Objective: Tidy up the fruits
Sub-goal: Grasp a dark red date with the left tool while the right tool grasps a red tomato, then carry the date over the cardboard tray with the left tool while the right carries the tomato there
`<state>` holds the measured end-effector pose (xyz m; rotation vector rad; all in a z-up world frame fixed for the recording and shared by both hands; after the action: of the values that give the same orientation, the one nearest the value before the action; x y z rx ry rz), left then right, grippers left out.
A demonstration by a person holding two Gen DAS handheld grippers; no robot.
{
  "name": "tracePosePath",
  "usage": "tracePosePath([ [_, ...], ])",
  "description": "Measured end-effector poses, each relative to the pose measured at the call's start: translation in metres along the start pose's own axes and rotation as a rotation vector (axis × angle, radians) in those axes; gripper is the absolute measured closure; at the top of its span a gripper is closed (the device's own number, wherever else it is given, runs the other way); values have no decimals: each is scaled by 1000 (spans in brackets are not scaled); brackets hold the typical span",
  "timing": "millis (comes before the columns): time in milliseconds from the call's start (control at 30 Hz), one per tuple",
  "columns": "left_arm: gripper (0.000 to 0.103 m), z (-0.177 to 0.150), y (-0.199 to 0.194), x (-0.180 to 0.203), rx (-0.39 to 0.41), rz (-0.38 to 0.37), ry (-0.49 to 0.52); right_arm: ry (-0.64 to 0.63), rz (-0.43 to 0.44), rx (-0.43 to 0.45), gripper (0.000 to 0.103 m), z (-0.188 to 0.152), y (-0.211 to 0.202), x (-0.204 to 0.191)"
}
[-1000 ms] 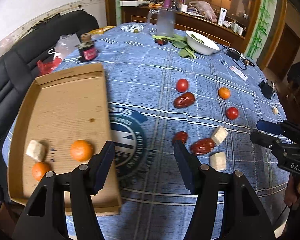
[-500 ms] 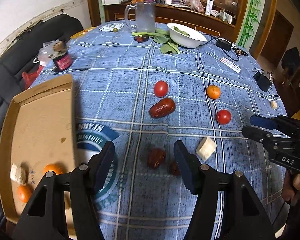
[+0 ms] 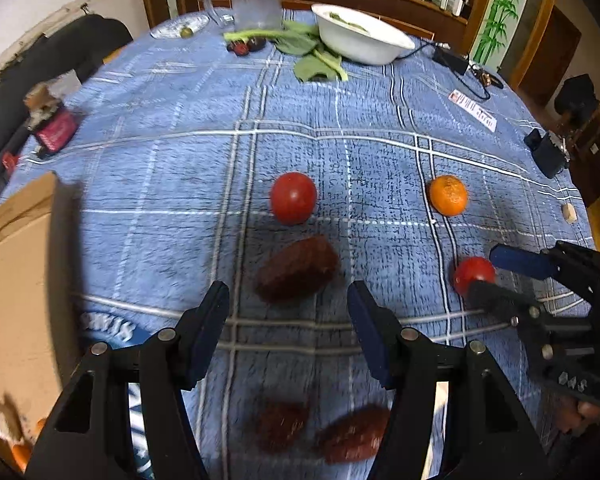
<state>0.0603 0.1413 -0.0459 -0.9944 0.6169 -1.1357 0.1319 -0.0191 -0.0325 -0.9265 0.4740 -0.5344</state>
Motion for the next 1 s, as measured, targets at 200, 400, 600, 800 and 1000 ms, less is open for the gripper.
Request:
tracePosePath([
  [200,46,2,14,10,15,27,37,-43,-20,-19,59,0,12,-9],
  [400,58,0,6,12,41,75,54,-66,-48,-2,72,0,3,-17],
  [600,58,-16,-21,8,90,109,38,-57,-36,38,72,-5,-23,-21],
  [800,58,-32,-50,3,138,171,36,-51,-30,54,72,-10,-39,-26],
  [1000,58,-44,-68,-5,172,218,20,-50,-34,53,72,-16,-44,-33],
])
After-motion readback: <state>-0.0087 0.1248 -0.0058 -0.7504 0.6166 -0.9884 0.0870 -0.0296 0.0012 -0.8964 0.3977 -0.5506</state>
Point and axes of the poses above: each gripper's, at about its wrist camera, not at the fingertips, and y roughly the way its jaws point, x to its right, z to its top, the point moved 1 cm from there along y, roughly the way its jaws point, and after that the axes turned 4 degrees about -y, right-handed, at the moved point
